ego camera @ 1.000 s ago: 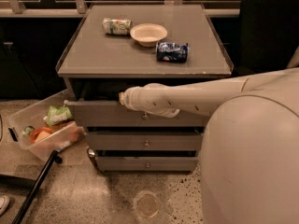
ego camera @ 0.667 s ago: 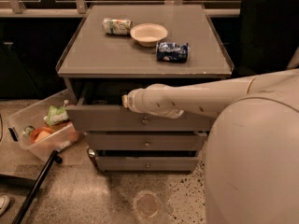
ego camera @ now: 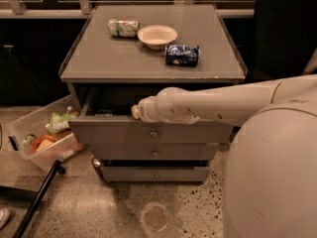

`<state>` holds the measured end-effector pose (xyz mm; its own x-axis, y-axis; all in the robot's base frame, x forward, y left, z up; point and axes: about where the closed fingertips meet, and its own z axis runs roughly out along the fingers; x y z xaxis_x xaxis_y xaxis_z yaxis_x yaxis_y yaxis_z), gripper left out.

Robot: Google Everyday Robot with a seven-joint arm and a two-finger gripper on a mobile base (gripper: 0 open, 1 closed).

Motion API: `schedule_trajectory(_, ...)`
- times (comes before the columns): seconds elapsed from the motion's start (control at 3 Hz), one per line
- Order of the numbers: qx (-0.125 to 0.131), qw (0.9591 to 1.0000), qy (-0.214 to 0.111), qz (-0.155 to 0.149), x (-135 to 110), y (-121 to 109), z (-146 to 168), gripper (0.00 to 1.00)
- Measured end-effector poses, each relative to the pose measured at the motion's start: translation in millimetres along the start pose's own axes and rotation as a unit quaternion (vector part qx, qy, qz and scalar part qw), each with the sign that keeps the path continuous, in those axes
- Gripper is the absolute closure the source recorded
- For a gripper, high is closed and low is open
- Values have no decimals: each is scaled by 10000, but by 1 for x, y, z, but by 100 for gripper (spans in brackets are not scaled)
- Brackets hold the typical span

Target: Open top drawer

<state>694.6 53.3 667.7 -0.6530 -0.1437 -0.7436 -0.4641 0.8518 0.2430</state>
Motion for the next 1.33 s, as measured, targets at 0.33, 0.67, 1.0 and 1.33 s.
schedule_trajectory(0.33,24,9993,191,-308,14,-9,-12,100)
schedule_trajectory(0.67,24,9993,192,-310,12,-8,-14,100)
schedule_trajectory(1.0,-29,9977,304,-602,21,-9,-17,100)
schedule_trajectory(1.33,-29,9977,304,-603,20,-8,-18,100)
